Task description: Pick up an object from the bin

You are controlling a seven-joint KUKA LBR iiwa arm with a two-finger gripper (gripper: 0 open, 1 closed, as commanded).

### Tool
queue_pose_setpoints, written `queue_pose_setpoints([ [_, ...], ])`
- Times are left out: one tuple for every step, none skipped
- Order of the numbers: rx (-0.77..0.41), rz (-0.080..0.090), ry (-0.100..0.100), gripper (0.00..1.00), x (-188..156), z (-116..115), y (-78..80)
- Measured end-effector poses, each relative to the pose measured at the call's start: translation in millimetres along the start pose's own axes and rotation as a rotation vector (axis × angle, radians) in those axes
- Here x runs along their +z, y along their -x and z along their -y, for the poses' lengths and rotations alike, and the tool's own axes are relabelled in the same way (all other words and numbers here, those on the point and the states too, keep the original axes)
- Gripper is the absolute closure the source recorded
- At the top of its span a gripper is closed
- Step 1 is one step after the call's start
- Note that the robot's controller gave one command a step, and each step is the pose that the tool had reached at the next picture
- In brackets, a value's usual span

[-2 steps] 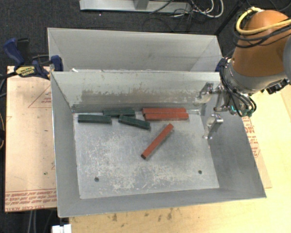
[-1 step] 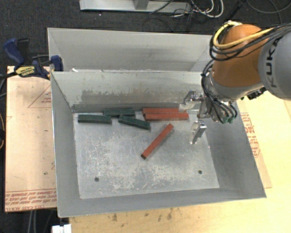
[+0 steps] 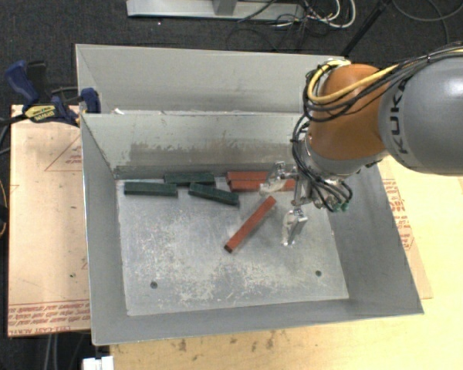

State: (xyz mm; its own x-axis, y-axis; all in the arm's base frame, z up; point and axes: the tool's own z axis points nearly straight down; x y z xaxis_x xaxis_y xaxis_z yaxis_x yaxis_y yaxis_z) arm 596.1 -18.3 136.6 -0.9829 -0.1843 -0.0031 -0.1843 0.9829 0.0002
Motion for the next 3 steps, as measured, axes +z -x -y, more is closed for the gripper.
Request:
queue_pose_setpoints([
  [-0.226,0.013,-0.002,1.0,56,-41,2.5],
  [-0.226,0.013,-0.002,1.0,56,-41,2.5],
  [-0.252,0.007,-0.002,1.0,-113,-33,1.6],
])
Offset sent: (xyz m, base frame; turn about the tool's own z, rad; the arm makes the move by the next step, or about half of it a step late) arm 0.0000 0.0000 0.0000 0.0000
